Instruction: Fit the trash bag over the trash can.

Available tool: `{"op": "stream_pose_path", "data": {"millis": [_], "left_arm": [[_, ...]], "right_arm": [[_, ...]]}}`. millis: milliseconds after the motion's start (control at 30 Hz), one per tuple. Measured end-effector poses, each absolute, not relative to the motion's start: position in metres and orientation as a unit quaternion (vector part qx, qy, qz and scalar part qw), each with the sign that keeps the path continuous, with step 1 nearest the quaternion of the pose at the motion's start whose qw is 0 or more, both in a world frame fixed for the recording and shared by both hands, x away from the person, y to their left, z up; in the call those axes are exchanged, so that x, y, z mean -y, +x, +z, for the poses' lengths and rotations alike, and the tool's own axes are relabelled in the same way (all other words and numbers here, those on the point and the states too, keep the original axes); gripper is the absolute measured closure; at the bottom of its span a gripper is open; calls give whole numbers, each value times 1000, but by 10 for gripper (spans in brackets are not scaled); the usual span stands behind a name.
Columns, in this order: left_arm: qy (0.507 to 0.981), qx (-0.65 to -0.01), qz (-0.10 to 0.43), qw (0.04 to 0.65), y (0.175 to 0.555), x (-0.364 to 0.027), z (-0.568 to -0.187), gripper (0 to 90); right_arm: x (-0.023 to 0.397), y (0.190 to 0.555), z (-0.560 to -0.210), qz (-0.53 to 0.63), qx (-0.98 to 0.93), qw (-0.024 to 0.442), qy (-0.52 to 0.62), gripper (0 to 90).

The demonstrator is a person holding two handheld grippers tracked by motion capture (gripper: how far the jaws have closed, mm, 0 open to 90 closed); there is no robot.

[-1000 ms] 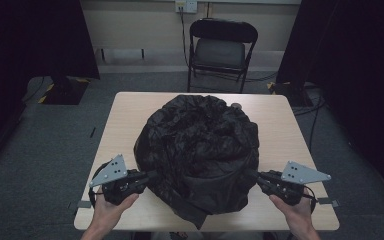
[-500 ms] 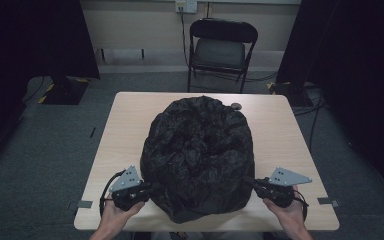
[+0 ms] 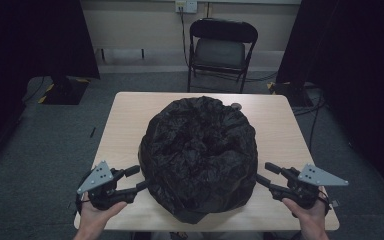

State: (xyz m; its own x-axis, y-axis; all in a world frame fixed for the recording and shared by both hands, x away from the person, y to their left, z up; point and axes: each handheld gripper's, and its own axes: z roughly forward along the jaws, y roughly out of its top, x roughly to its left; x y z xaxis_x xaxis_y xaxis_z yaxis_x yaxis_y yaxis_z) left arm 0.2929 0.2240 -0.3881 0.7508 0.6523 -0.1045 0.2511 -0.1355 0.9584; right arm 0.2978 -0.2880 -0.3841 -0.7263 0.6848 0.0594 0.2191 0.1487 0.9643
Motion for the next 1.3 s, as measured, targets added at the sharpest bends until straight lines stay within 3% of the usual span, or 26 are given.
{"op": "stream_pose_path", "data": {"millis": [167, 267, 367, 633, 800, 867, 1000, 1100, 1167, 1300], "left_arm": [[708, -319, 192, 601, 309, -227, -368, 439], [681, -333, 190, 624, 328, -230, -356, 435], [654, -348, 185, 645, 347, -235, -348, 409], [660, -380, 189, 620, 394, -225, -345, 415], [645, -384, 145, 645, 414, -216, -356, 415], [637, -380, 128, 659, 420, -209, -358, 414], [648, -363, 118, 659, 422, -196, -359, 462], [660, -343, 102, 660, 420, -186, -361, 568], [665, -333, 105, 661, 418, -182, -361, 671], [672, -314, 90, 665, 411, -180, -362, 754]], "right_arm": [[292, 313, -362, 590, -715, 215, 308, 461], [292, 327, -347, 605, -702, 214, 310, 378], [291, 340, -333, 624, -684, 215, 311, 384], [270, 377, -319, 618, -699, 198, 299, 448], [264, 394, -328, 622, -703, 170, 298, 474], [261, 400, -332, 626, -707, 154, 291, 527], [253, 407, -337, 632, -716, 130, 267, 747], [247, 409, -340, 630, -722, 125, 258, 875], [244, 411, -344, 619, -727, 129, 266, 900], [240, 410, -351, 603, -738, 135, 271, 900]]}}
